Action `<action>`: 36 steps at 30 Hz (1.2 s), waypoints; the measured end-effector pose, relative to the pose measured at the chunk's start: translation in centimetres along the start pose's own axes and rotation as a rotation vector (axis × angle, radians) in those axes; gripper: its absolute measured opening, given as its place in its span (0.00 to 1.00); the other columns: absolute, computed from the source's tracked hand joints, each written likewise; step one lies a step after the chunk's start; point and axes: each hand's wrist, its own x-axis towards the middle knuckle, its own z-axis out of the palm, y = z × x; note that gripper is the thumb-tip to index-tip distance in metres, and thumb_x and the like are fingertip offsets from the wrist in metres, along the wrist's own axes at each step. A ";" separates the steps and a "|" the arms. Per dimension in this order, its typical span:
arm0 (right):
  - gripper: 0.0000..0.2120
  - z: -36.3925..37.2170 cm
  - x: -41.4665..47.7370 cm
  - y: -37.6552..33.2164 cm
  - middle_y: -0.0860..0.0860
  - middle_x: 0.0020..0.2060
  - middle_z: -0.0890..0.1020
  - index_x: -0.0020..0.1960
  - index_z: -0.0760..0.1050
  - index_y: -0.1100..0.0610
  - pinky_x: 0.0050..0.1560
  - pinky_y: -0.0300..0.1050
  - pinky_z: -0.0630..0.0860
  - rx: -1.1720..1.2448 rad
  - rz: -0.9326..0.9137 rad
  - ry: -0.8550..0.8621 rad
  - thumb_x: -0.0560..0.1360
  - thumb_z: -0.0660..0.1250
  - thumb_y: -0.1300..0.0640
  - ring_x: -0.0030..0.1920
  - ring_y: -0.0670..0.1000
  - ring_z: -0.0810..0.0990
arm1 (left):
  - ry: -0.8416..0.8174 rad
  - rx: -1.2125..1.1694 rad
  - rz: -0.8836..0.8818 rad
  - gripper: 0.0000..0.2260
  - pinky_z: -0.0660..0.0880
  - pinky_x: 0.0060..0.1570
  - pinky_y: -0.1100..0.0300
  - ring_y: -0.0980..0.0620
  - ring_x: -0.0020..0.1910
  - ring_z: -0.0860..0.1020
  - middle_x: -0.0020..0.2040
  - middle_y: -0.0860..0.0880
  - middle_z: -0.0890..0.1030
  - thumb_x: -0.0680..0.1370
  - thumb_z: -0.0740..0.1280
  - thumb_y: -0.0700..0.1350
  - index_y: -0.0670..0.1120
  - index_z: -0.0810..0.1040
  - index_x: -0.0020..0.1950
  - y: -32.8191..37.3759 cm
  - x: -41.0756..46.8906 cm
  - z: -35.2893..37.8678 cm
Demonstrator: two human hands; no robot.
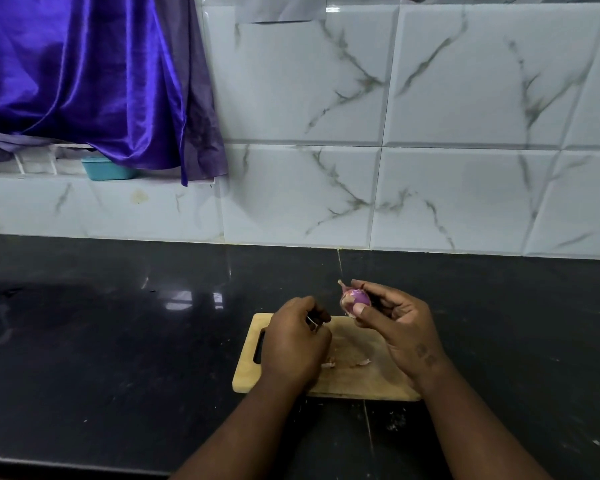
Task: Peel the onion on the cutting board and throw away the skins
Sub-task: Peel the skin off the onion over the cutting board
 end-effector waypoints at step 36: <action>0.18 0.1 -0.1 -0.1 0.53 0.51 0.90 0.58 0.85 0.56 0.56 0.49 0.86 -0.078 0.018 -0.018 0.69 0.80 0.66 0.53 0.54 0.89 | -0.005 -0.077 -0.086 0.06 0.85 0.40 0.50 0.56 0.38 0.85 0.40 0.56 0.85 0.77 0.70 0.46 0.55 0.85 0.44 0.3 -0.1 -0.1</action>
